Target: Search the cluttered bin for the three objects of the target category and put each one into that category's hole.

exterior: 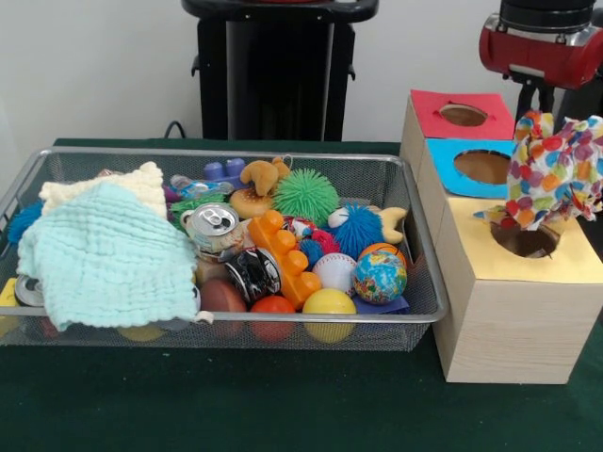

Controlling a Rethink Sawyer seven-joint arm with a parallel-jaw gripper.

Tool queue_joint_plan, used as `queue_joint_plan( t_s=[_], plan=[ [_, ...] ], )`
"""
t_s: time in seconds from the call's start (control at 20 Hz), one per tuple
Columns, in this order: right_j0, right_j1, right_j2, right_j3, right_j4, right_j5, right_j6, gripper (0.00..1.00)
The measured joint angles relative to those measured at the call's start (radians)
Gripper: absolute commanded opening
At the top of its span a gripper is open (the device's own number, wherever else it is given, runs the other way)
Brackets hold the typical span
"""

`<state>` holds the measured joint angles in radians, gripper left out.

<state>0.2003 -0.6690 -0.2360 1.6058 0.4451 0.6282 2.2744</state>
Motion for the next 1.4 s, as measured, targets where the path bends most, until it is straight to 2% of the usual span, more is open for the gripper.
queue_joint_plan(
  t_s=[0.5,0.9,1.4],
  plan=[
    [0.000,0.006,-0.001,0.004,0.000,0.000,0.000,0.00],
    [-0.011,0.044,-0.001,0.003,0.000,-0.003,0.000,0.00],
    [-0.051,0.100,0.000,-0.015,0.000,-0.077,0.000,0.00]
  ],
)
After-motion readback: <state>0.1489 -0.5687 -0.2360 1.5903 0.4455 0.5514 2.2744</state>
